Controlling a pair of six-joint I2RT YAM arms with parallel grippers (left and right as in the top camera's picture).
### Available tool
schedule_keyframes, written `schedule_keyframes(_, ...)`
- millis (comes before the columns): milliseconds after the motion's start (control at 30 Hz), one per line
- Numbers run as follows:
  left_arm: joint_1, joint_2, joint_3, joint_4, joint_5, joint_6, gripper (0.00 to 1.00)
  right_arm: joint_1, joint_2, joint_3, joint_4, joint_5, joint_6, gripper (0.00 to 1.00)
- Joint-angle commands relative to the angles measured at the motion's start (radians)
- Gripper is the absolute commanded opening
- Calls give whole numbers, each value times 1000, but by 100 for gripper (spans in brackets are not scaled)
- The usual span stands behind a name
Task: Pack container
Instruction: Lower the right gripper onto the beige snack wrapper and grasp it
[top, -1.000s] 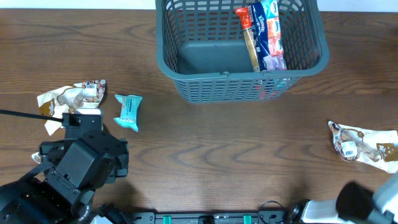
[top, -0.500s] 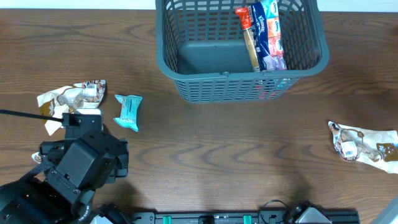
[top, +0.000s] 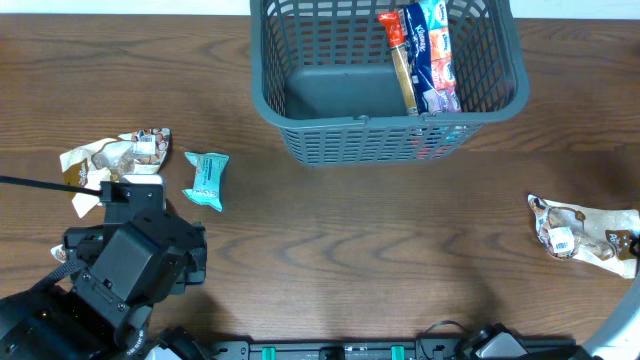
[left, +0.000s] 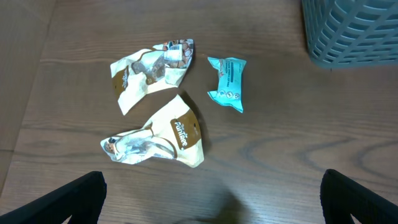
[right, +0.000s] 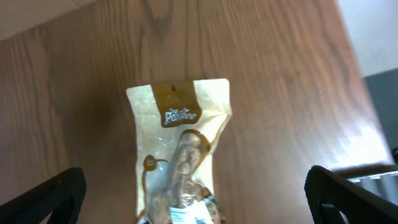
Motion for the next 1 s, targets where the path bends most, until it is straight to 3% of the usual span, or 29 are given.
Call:
schedule_keyframes(0,-1,1,13,-9,-23,-1,99,-18,2,-38,33,-55,133,99)
schedule_keyframes(200,-1,1,13,-9,-23,-1,99,-18,10,-66,144,-205,144,99)
schedule_keyframes(300,-1,1,13,-9,-23,-1,99,-18,43,-69,269,-328,31,99)
schedule_keyframes(367,-1,1,13,-9,-23,-1,99,-18,76,-69,302,-393,30,99)
schedule_keyframes(600,-1,1,13,-9,-23,-1,99,-18,172,-69,210,-388,187,99)
schedule_keyframes(967,-1,1,13,-9,-23,-1,99,-36,249,-69,139,-354,222,99)
